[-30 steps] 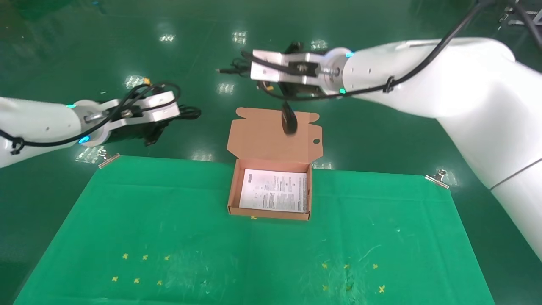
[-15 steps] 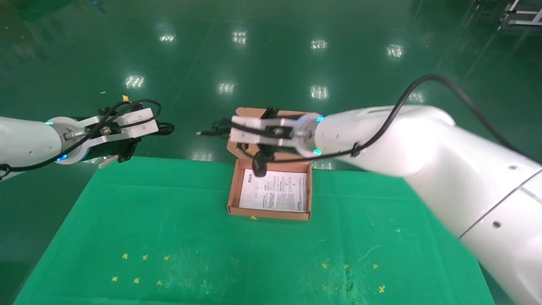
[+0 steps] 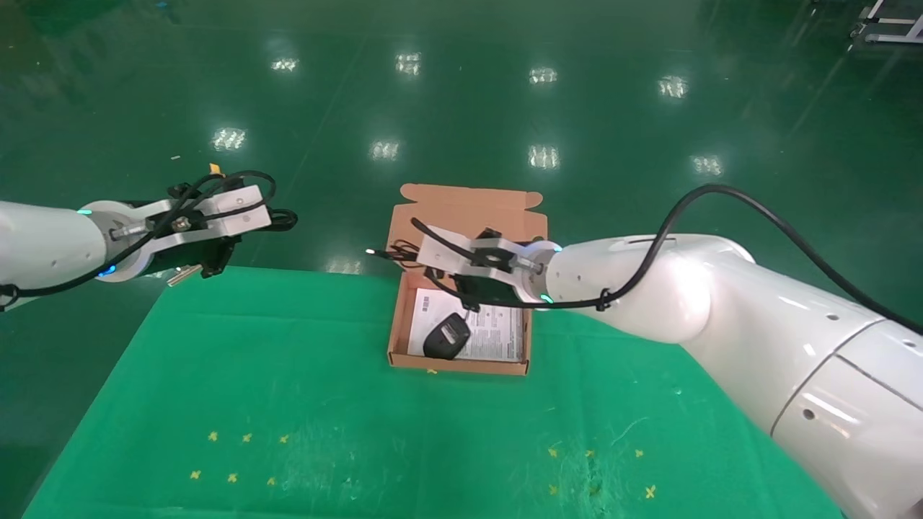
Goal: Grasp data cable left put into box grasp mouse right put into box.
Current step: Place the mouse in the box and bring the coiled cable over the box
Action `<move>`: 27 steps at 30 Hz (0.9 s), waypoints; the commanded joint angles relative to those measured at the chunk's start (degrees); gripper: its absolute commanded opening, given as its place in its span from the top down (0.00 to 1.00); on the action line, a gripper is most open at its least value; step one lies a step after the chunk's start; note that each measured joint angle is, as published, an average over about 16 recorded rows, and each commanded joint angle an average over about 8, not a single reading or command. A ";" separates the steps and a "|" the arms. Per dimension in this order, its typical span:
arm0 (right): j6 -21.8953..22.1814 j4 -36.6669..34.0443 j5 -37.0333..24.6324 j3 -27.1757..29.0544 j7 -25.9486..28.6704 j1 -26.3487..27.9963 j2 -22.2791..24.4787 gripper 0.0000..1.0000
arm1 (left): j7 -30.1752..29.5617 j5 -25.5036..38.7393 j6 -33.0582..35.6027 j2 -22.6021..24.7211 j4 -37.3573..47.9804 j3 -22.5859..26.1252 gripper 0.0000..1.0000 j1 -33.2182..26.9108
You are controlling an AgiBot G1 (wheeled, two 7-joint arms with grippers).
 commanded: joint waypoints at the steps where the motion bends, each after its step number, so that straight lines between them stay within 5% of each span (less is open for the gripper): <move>1: 0.35 -1.11 0.35 -1.22 1.32 -0.18 0.00 0.89 | -0.03 0.02 0.01 0.00 -0.03 0.00 1.00 0.01; 7: 0.53 -1.47 0.66 -3.18 2.48 -0.35 0.17 0.14 | -0.06 0.08 0.07 -0.02 -0.11 0.00 1.00 0.05; 9: 0.62 -1.16 0.79 -3.47 2.51 -0.43 0.50 0.00 | -0.07 0.10 0.09 0.00 -0.15 0.02 1.00 0.08; 21: -0.60 1.21 -0.12 -4.76 4.28 0.55 2.50 0.00 | 2.55 -2.57 -3.91 3.21 1.92 1.14 1.00 2.09; 27: -1.02 3.71 -0.72 -4.48 5.55 2.15 7.04 0.00 | 6.42 -5.26 -9.53 7.62 6.35 2.49 1.00 3.76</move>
